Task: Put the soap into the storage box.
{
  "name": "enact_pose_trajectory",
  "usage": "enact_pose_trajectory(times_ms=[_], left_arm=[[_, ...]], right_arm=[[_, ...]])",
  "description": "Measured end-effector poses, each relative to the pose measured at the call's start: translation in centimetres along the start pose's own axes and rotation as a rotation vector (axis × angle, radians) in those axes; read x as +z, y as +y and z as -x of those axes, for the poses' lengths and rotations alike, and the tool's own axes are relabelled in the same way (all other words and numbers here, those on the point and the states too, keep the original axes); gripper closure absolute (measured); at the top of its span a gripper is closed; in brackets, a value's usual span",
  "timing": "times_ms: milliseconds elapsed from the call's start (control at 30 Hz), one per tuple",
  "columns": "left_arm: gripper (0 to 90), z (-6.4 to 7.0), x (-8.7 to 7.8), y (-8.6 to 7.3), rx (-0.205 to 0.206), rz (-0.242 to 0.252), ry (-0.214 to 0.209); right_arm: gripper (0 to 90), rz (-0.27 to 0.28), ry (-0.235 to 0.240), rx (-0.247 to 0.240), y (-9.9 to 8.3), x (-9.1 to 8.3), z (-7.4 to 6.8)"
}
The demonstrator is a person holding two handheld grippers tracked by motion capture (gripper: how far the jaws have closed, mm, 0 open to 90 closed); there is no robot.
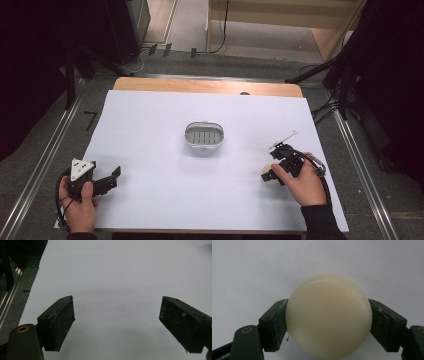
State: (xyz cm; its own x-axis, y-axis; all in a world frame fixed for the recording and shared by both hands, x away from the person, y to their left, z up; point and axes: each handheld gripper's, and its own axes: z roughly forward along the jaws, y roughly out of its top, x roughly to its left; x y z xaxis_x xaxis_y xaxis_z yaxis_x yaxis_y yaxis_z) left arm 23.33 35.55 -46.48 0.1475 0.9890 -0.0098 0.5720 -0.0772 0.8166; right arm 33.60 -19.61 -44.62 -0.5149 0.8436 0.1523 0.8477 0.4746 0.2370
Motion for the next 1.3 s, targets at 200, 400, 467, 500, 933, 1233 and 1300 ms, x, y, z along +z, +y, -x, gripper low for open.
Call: enact_pose_trajectory(times_ms=[200,400,467,500,933,1233,1300], left_arm=[[13.9,0.0,0.0,0.0,-0.001,0.000,0.001],[13.9,0.0,0.0,0.0,-0.001,0.000,0.000],[13.9,0.0,0.0,0.0,-0.001,0.000,0.000],[13.9,0.0,0.0,0.0,0.000,0.000,0.001],[13.9,-0.1,0.0,0.0,-0.005,0.004,-0.003],[13.9,-0.1,0.0,0.0,-0.012,0.008,-0.003],[13.9,-0.1,0.0,0.0,-0.012,0.009,-0.004]], right_arm=[[23.9,-0.012,-0.006,-0.002,0.1,0.4,-0.1],[24.1,-0.025,0.015,-0.003,0.2,0.4,-0.2],[24.1,-0.025,0.019,-0.007,0.3,0.3,-0.3],[24.2,-0.021,0.020,-0.015,0.3,0.3,-0.3],[24.2,-0.007,0.033,-0.034,1.0,-0.6,-1.3],[24.2,-0.018,0.034,-0.053,2.1,-0.7,-1.8],[24.2,-0.018,0.037,-0.055,2.5,-0.7,-2.0]])
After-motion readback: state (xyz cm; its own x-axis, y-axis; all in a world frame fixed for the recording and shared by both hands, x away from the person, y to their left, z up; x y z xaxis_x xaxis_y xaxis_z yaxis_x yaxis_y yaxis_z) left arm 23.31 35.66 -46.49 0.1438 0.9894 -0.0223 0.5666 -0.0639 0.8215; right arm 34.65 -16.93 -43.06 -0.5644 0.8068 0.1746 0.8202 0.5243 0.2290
